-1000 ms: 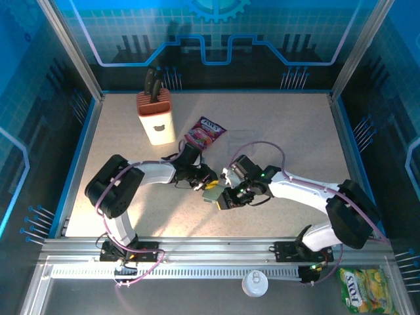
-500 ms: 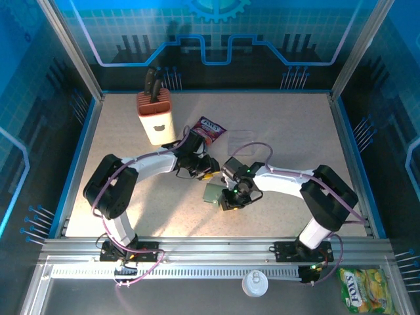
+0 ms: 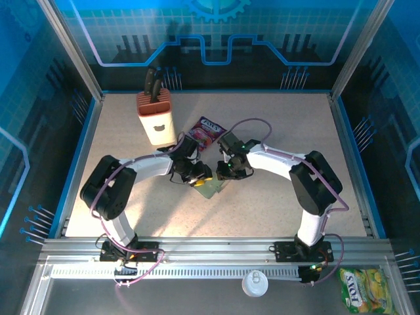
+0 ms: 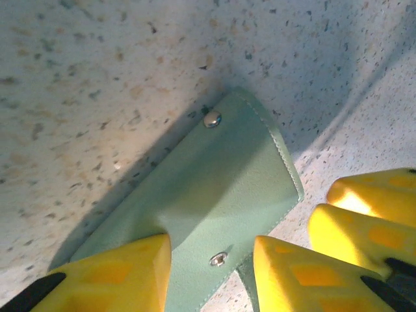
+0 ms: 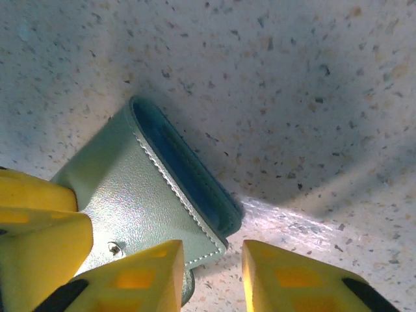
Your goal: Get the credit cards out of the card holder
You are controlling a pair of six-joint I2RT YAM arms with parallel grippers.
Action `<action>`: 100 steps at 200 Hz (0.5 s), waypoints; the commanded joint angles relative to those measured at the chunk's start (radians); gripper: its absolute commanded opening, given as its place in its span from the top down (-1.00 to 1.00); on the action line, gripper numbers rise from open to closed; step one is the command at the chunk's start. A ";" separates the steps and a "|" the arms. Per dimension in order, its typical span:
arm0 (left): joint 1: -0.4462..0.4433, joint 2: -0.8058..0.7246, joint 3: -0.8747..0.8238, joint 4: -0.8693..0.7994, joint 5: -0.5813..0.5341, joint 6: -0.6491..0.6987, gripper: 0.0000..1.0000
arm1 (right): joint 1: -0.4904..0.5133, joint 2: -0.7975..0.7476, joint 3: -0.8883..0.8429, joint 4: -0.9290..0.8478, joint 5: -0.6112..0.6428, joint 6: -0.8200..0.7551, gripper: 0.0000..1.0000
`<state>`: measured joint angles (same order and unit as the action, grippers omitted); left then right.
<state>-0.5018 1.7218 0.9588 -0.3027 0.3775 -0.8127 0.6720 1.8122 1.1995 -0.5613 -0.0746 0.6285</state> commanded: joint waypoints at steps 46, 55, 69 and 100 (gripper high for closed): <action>0.067 -0.105 -0.072 -0.003 -0.043 -0.016 0.17 | 0.091 -0.091 -0.063 -0.038 -0.035 0.306 -0.27; 0.073 -0.111 -0.074 0.000 -0.040 -0.016 0.17 | 0.103 -0.083 -0.071 -0.019 -0.043 0.328 -0.31; 0.082 -0.113 -0.076 0.002 -0.033 -0.011 0.17 | 0.110 -0.057 -0.074 0.000 -0.046 0.348 -0.32; 0.089 -0.122 -0.085 0.004 -0.023 -0.006 0.16 | 0.112 -0.025 -0.069 -0.014 -0.035 0.347 -0.22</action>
<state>-0.4217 1.6321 0.8944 -0.3016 0.3511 -0.8131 0.7788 1.7668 1.1381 -0.5644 -0.1127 0.9287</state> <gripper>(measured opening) 0.420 0.630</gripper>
